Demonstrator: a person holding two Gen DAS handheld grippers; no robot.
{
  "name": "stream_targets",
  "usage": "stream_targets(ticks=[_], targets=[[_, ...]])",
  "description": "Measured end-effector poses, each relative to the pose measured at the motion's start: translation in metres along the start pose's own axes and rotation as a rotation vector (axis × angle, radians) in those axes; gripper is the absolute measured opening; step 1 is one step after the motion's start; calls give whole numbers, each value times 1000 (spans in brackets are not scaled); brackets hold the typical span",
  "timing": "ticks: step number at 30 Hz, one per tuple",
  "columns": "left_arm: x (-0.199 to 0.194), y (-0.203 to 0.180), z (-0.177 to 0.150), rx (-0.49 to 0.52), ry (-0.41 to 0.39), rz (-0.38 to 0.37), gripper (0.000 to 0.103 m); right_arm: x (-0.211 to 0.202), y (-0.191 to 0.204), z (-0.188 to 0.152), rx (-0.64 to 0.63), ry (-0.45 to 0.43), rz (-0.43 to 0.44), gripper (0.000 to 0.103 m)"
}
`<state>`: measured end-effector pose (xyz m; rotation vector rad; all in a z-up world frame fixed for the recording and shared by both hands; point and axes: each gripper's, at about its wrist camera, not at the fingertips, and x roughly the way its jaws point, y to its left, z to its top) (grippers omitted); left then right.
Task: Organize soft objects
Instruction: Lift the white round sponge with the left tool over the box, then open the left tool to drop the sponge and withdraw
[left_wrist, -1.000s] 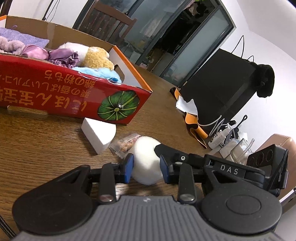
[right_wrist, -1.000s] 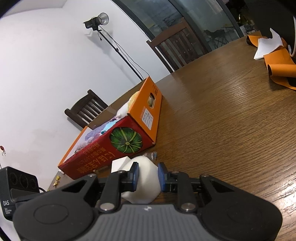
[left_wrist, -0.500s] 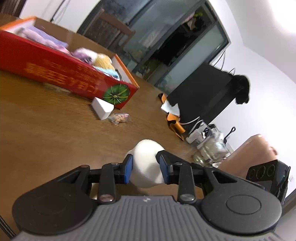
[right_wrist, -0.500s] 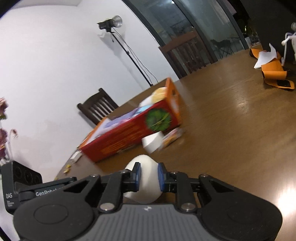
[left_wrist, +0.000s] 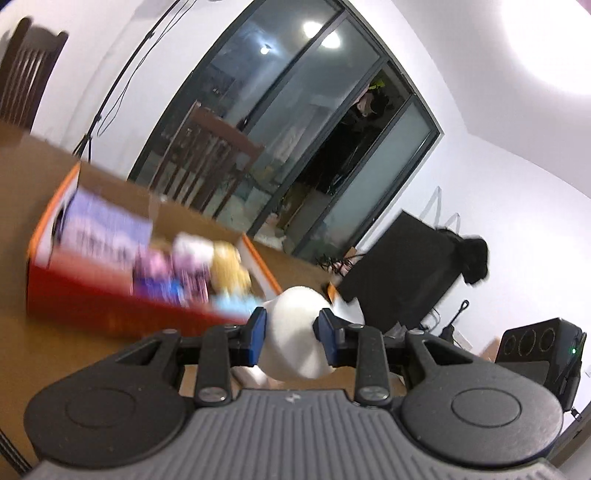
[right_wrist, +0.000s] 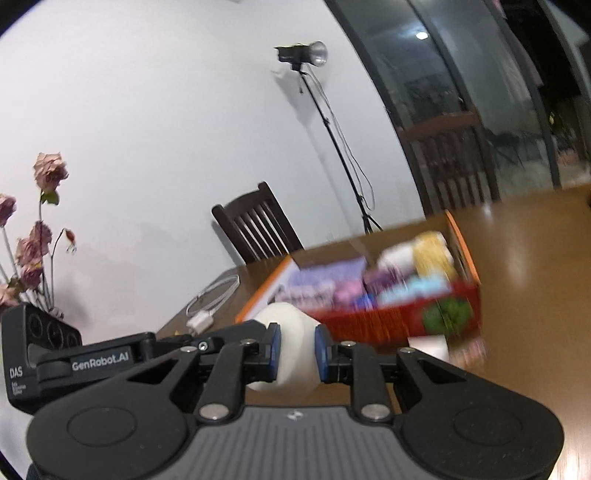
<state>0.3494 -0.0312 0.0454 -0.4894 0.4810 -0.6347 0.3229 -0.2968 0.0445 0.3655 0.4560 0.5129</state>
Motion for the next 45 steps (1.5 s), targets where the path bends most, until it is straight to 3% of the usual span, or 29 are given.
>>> stream_targets(ticks=[4,9,14,18,21,26,32,35,37,39,42,45], targets=[[48,35,65,-5,38,38,30,69,-20,61,30,37,15,20],[112,86,113,14,99,111,29,171,-42,111,29,133,-45,20],[176,144,127,-103,221,199,29,255,-80,117,100,247,-108,20],[219,164,117,-79,365,304,27,295,-103,107,104,327,-221,20],[228,170,112,-81,402,326,29,304,-118,95,150,364,-222,18],[224,167,117,-64,396,364,38,301,-115,98,134,369,-226,20],[192,134,128,37,357,431,39,257,-104,118,83,298,-191,26],[153,108,130,107,320,461,39,212,-98,133,39,267,-212,28],[120,92,129,150,293,475,42,179,-94,140,-12,250,-230,33],[89,78,127,177,261,493,45,139,-86,144,-88,227,-249,45],[55,56,125,216,218,537,49,85,-81,147,-155,194,-281,54],[27,30,118,237,176,552,56,42,-77,145,-159,159,-288,56]])
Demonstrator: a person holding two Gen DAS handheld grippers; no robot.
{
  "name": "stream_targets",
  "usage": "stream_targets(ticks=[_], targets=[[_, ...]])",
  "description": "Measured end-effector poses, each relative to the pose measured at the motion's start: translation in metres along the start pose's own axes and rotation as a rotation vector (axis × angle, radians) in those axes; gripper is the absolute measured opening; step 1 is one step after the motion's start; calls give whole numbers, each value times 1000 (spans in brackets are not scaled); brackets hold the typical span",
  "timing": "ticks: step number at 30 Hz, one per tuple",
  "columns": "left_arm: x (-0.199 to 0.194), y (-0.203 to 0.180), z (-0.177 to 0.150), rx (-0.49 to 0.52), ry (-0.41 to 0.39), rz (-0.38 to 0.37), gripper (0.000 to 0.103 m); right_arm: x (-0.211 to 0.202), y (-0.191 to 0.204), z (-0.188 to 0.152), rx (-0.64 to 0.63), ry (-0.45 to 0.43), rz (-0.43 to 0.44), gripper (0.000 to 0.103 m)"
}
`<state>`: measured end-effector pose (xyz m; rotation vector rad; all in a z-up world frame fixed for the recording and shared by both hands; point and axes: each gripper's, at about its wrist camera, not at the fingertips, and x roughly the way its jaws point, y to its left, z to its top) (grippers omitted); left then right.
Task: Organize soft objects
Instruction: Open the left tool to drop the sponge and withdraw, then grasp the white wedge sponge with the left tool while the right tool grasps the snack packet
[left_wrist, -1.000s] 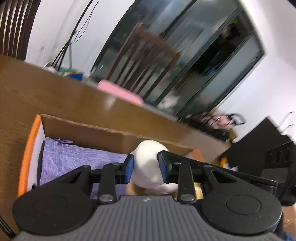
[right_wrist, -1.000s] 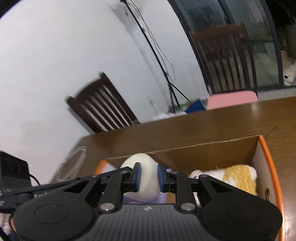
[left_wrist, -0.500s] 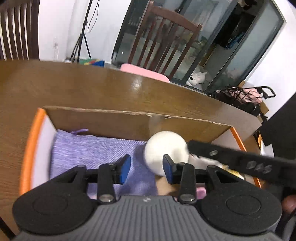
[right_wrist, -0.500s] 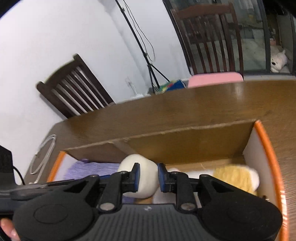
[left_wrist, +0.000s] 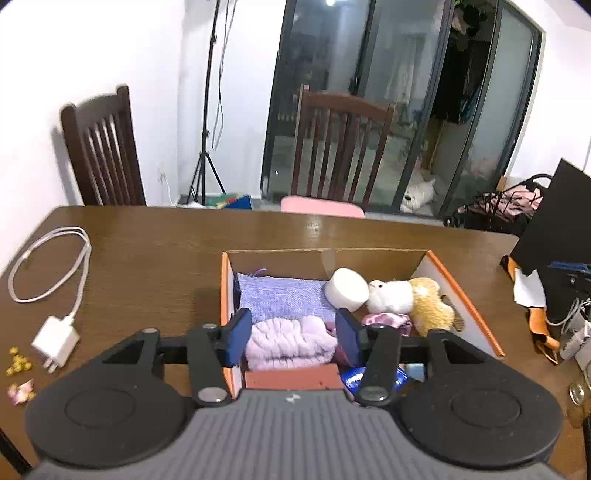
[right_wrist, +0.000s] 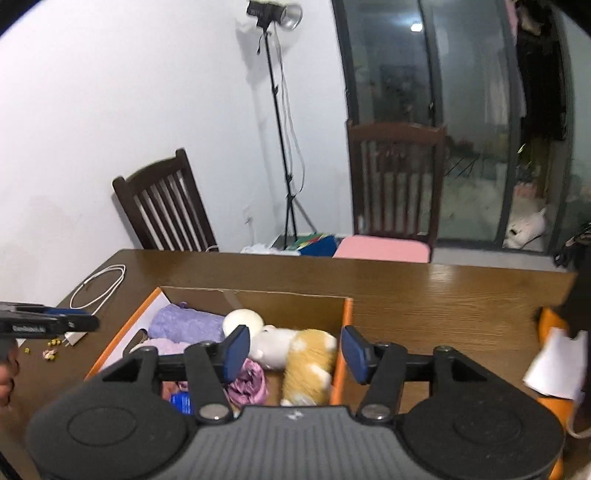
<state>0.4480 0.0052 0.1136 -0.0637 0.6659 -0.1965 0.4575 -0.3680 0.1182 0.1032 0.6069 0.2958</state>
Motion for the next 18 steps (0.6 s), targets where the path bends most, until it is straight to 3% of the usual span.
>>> stream_targets(ticks=[7,10,11,12,14,18], targets=[[-81,-28,-74,31,-213,48,76,-61,23,-48,-121,-83,-9,64],[-107,-45,-118,52,-264,29,87,-84,32,-84,-165,-126,0,69],[-114,-52,-136,74,-278,23,96,-90,34,-99,-172,-138,8,72],[-119,-58,-152,97,-279,16,102,-95,37,-113,-175,-144,15,75],[-127,-66,-185,141,-273,-24,102,-104,40,-143,-167,-153,28,79],[-127,-77,-241,118,-191,-45,102,-111,43,-209,-147,-125,18,81]])
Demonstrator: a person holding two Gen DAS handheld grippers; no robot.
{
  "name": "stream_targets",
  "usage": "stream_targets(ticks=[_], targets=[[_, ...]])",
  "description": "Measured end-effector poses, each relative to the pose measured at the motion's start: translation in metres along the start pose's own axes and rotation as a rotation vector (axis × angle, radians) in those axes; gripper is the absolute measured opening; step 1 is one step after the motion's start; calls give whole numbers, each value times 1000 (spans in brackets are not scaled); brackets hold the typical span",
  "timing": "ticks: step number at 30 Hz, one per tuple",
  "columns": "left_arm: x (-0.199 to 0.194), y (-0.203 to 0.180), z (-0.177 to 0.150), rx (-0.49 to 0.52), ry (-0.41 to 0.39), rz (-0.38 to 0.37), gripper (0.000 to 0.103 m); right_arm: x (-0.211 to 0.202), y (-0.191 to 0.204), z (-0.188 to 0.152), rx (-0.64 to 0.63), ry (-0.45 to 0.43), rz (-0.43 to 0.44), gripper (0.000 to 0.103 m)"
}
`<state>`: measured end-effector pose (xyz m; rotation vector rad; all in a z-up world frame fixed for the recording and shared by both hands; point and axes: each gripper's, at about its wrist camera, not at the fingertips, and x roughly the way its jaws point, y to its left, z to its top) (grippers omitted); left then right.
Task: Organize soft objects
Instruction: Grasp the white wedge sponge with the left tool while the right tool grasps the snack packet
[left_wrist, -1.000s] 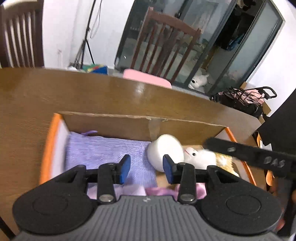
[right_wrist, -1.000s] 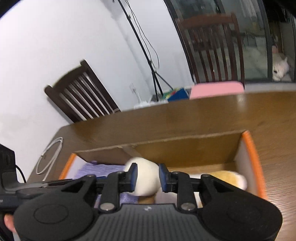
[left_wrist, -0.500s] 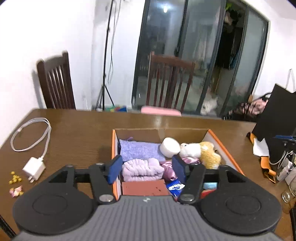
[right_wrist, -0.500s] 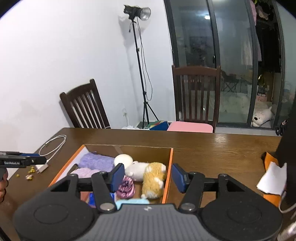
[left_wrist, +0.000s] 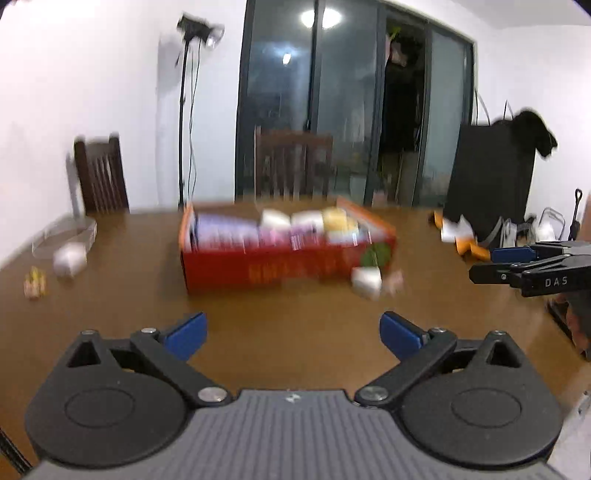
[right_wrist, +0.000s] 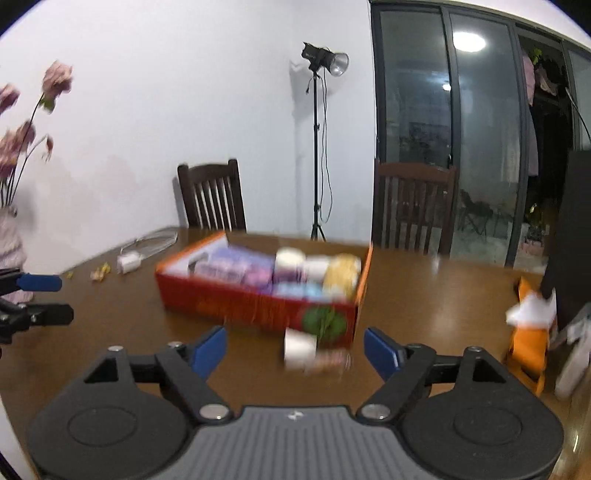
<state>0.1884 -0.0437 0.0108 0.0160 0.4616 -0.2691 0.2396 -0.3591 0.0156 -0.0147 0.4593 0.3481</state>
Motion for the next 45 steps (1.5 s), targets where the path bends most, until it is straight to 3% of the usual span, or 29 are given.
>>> stream_targets(ticks=[3,6,12,16,20,25,26,27,31,35,39,45], targets=[[3,-11,-22,5,51,15,102,-2,2,-33,37,42,-9,82],[21,-19,-19,35,59,35,102,2,-1,-48,51,66,-8,82],[71,-35,-6,46,58,17,101,33,-17,-35,38,72,-7,81],[108,-47,8,82,66,8,101,75,-26,-18,-20,112,-22,77],[144,-53,19,110,81,-1,98,119,-33,-1,-69,168,-7,65],[180,-58,29,134,102,-42,88,159,-40,9,-94,205,6,62],[187,-60,30,148,108,-51,86,164,-41,10,-97,212,16,58],[193,-63,32,159,111,-54,85,166,-42,10,-101,220,26,45],[217,-78,36,175,143,-103,82,156,-52,10,-73,201,14,43],[238,-98,40,212,142,-119,70,137,-83,10,72,127,-15,43],[254,-104,40,208,169,-88,41,128,-99,7,140,84,-46,43],[256,-94,41,156,174,-101,35,118,-93,11,129,33,-8,43]])
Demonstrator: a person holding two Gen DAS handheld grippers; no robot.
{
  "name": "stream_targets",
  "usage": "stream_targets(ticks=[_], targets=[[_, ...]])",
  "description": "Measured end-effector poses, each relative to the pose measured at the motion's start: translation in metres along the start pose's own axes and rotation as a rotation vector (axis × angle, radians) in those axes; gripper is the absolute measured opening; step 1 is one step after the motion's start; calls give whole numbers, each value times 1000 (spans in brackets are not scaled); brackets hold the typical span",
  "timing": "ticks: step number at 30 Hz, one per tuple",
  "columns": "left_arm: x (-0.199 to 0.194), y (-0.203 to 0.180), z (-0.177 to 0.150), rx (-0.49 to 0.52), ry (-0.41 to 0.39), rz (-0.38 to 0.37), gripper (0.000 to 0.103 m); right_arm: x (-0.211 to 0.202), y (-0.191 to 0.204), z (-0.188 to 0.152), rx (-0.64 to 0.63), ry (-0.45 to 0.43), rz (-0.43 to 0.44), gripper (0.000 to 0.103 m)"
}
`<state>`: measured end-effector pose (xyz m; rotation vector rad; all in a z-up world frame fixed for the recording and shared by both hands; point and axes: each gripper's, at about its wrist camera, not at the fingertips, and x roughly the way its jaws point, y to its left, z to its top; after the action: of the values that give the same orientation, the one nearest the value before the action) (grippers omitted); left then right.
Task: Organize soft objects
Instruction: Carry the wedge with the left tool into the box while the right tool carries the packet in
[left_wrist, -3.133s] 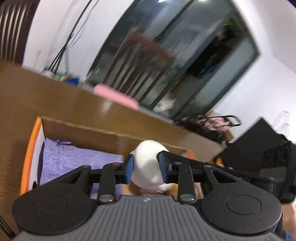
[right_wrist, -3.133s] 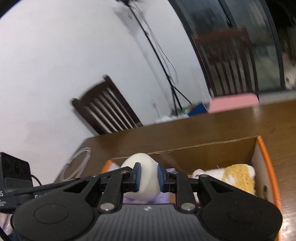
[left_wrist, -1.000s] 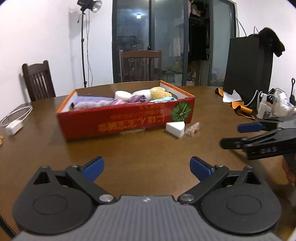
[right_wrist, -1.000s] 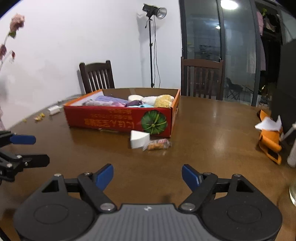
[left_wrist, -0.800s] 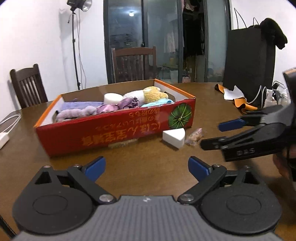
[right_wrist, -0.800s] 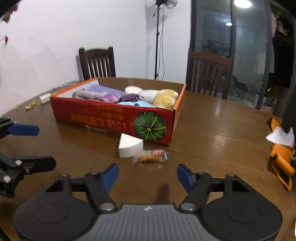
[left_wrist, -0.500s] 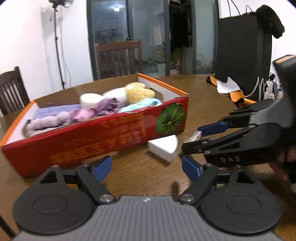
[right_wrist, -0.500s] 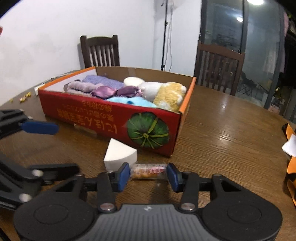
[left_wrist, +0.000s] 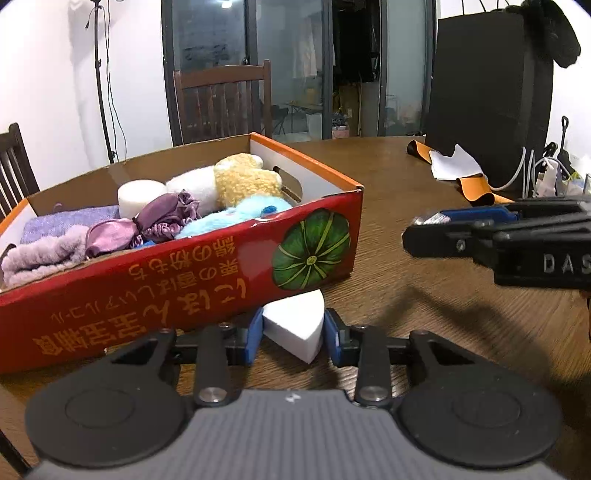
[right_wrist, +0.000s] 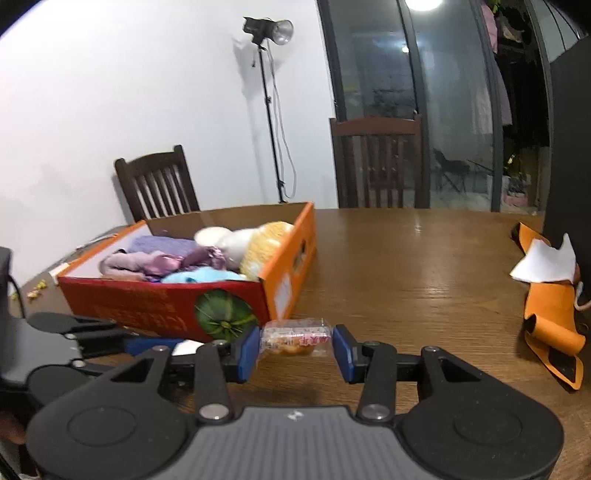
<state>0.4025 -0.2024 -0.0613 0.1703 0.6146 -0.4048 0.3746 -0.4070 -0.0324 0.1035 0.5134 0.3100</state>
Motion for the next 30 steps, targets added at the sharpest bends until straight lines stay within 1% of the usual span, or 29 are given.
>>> stream_targets(ticks=[3,4,6,8,12,15,18,20,21,23,27,28,30], targets=[[-6,-1,1,11,-6,21,34,1,5,1,-26,10,7,43],[-13,-1,2,3,-18,17,34,-1,7,1,-34,3,6,43],[-33,5,4,-41,-49,0,34,-3,9,2,-37,-13,23,43],[-58,13,0,-91,-76,0,34,-3,10,2,-38,-11,34,43],[-112,27,-24,-183,-81,24,34,4,20,-2,-86,7,18,43],[-146,32,-42,-215,-84,57,34,10,29,-6,-106,31,30,43],[-171,35,-56,-224,-76,84,34,0,52,-9,-149,18,38,43],[-185,35,-61,-208,-83,98,34,-18,70,-15,-163,-14,72,43],[-192,35,-62,-202,-87,94,34,-30,80,-20,-158,-25,105,43],[-200,36,-64,-194,-97,84,34,-48,97,-32,-149,-36,144,43],[-202,40,-59,-184,-113,51,35,-61,115,-48,-134,-15,188,43],[-200,43,-55,-183,-115,42,35,-61,117,-48,-141,-9,191,43],[-194,52,-43,-159,-139,66,35,-60,121,-40,-172,-19,171,43]])
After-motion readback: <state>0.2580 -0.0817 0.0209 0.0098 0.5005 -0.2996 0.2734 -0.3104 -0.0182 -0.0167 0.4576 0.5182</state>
